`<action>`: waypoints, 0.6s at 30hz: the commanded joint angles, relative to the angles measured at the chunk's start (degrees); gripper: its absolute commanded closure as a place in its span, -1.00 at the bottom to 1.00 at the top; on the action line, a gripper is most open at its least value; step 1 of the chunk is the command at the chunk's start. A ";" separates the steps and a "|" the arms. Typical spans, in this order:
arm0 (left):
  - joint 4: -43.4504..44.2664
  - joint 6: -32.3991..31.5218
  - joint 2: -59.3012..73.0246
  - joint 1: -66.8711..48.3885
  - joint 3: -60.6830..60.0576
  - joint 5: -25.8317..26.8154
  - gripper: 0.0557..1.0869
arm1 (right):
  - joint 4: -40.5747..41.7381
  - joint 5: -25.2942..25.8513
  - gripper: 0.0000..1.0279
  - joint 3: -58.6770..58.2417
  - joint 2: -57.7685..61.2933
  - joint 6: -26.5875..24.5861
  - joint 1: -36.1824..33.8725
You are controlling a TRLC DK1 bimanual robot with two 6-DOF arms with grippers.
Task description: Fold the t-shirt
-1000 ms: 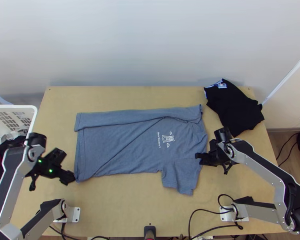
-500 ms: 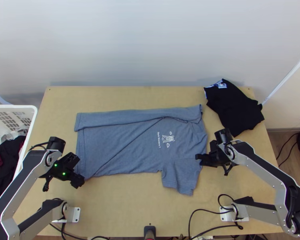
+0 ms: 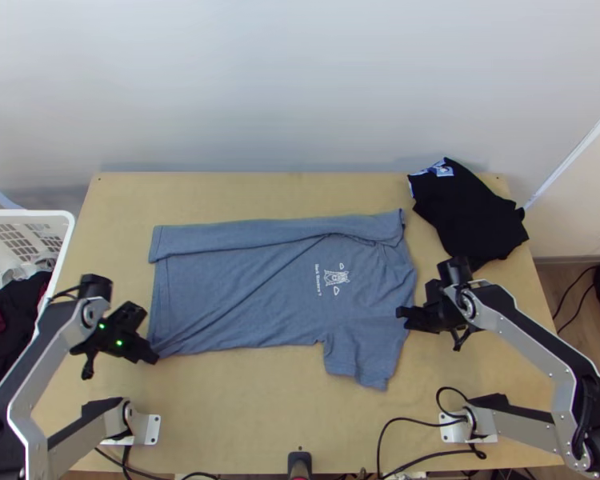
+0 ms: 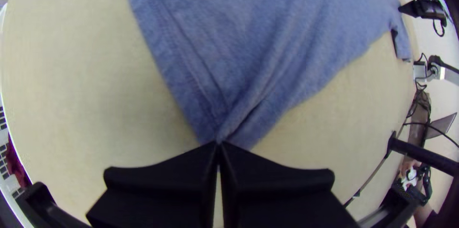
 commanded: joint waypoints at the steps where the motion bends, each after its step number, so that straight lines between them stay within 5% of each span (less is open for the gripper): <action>1: 0.96 3.77 3.75 4.82 2.07 -0.24 0.92 | -0.78 0.35 0.94 -1.81 -1.12 -2.51 -2.08; 13: 1.05 -2.38 2.52 2.97 8.93 1.86 0.92 | -2.36 0.88 0.94 5.13 -7.98 -0.93 1.43; 18: 1.66 -0.98 3.57 4.12 8.23 1.86 0.92 | -2.45 1.76 0.94 4.78 -6.84 -4.09 -1.21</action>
